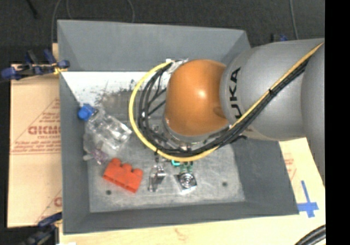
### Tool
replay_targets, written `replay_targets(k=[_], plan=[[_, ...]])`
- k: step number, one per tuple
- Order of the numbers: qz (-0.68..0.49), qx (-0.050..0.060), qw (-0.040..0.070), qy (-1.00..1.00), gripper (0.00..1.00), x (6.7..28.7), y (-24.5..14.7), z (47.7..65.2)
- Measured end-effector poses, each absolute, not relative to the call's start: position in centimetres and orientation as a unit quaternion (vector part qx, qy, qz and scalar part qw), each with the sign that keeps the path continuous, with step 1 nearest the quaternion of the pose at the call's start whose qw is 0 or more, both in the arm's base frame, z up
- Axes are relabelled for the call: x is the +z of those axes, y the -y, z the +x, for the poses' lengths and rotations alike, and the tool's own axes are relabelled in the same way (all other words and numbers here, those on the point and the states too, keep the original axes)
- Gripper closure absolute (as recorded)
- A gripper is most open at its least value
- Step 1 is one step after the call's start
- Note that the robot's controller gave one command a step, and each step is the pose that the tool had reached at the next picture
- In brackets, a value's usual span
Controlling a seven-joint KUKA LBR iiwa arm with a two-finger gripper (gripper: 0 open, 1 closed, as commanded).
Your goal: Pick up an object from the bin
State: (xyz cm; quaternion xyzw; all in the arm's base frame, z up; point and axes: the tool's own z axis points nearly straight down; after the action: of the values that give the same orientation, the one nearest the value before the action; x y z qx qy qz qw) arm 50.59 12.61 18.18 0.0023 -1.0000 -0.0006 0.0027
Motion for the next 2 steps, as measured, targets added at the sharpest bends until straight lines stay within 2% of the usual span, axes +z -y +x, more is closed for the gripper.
replay_targets(k=[1,2], plan=[[0.106,0.000,-0.004,0.994,0.00,7.16,-17.19,52.13],[0.103,-0.003,-0.012,0.995,1.00,7.60,-17.39,52.50]])
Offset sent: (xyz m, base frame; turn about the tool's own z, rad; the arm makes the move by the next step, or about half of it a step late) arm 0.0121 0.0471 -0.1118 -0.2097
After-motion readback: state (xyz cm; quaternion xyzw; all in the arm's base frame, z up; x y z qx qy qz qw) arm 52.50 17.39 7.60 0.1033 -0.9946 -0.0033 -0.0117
